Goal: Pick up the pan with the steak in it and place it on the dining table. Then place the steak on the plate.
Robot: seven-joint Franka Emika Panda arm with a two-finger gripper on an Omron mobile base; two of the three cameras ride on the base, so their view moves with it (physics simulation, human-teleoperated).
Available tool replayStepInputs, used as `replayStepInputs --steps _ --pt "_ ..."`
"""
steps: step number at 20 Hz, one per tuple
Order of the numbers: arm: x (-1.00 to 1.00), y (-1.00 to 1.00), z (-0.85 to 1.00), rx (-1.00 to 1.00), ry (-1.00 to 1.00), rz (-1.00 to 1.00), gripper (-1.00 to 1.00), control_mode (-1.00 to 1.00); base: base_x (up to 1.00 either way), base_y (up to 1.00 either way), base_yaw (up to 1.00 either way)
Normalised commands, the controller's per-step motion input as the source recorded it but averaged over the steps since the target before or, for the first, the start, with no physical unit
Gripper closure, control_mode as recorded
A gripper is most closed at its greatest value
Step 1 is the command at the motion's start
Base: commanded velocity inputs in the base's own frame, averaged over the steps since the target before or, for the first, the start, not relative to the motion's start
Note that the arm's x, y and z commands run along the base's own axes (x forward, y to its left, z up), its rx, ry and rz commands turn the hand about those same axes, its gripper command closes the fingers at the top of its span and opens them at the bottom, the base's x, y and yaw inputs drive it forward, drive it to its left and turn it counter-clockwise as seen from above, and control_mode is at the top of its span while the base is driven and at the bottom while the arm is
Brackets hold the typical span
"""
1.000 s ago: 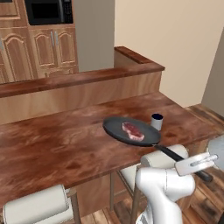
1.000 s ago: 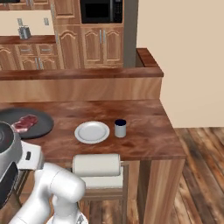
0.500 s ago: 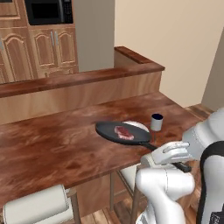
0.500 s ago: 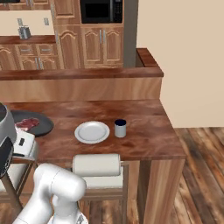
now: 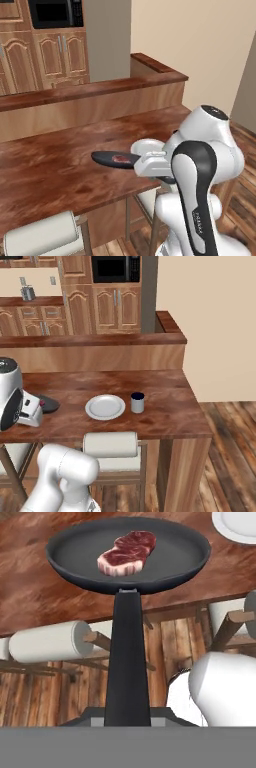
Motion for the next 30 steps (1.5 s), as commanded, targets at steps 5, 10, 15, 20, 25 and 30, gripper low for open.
replayStepInputs --steps 5,10,15,20,25,30 --pt "0.24 0.06 -0.59 0.00 -0.07 -0.09 1.00 -1.00 0.00 0.00 0.00" --pt "0.03 0.00 -0.52 -0.01 -0.20 -0.12 1.00 -1.00 0.00 0.00 0.00" --pt "-0.01 0.01 -0.40 -0.01 -0.22 -0.15 1.00 -1.00 0.00 0.00 0.00" --pt "-0.04 0.00 -0.19 -0.01 -0.07 -0.07 1.00 -1.00 0.00 0.00 0.00" --pt "0.00 -0.14 -0.35 0.00 -0.18 0.01 1.00 -1.00 0.00 0.00 0.00" --pt "0.00 -0.25 -0.48 0.00 -0.23 0.01 1.00 -1.00 0.00 0.00 0.00"
